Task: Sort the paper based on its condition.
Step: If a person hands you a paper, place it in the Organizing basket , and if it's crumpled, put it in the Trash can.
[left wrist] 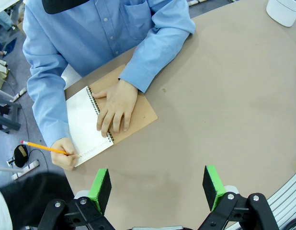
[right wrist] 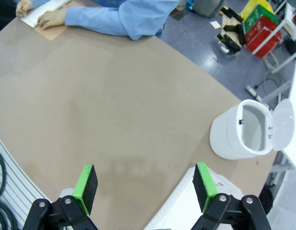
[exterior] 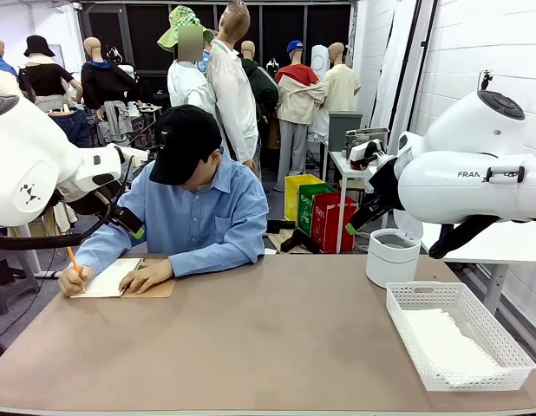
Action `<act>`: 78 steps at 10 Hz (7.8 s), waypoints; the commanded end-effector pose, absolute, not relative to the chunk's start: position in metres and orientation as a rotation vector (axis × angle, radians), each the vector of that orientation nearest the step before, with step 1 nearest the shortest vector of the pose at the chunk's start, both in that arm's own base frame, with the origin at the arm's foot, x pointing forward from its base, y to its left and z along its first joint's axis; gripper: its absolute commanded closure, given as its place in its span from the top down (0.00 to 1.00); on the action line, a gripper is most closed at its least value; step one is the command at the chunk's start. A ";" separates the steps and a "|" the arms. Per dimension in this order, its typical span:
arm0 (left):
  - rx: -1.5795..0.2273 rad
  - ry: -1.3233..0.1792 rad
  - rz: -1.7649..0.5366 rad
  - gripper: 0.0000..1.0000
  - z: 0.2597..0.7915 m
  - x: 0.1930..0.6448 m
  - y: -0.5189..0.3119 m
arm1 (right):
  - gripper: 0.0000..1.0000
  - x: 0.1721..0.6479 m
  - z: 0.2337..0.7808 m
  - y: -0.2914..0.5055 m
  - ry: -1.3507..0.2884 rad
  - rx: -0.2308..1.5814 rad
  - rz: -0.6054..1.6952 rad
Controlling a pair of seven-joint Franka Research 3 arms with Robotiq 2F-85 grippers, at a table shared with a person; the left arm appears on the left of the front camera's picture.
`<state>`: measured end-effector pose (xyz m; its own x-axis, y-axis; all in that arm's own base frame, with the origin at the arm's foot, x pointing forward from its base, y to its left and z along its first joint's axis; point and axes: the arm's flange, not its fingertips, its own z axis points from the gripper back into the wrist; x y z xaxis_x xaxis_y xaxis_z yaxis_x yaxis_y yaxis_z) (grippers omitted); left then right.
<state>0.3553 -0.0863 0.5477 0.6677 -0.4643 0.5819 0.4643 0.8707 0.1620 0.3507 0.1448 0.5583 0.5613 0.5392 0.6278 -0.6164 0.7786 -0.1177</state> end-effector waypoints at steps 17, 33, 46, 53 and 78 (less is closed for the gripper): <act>-0.001 -0.654 -0.523 1.00 0.547 0.356 -0.086 | 1.00 0.352 0.559 0.143 -0.698 0.123 0.679; -0.001 -0.654 -0.523 1.00 0.547 0.356 -0.086 | 1.00 0.352 0.559 0.143 -0.698 0.123 0.679; -0.001 -0.654 -0.523 1.00 0.547 0.356 -0.086 | 1.00 0.352 0.559 0.143 -0.698 0.123 0.679; -0.001 -0.654 -0.523 1.00 0.547 0.356 -0.086 | 1.00 0.352 0.559 0.143 -0.698 0.123 0.679; -0.001 -0.654 -0.523 1.00 0.547 0.356 -0.086 | 1.00 0.352 0.559 0.143 -0.698 0.123 0.679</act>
<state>0.3553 -0.0863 0.5477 0.6677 -0.4643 0.5819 0.4643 0.8707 0.1620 0.3507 0.1448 0.5583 0.5613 0.5392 0.6278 -0.6164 0.7786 -0.1177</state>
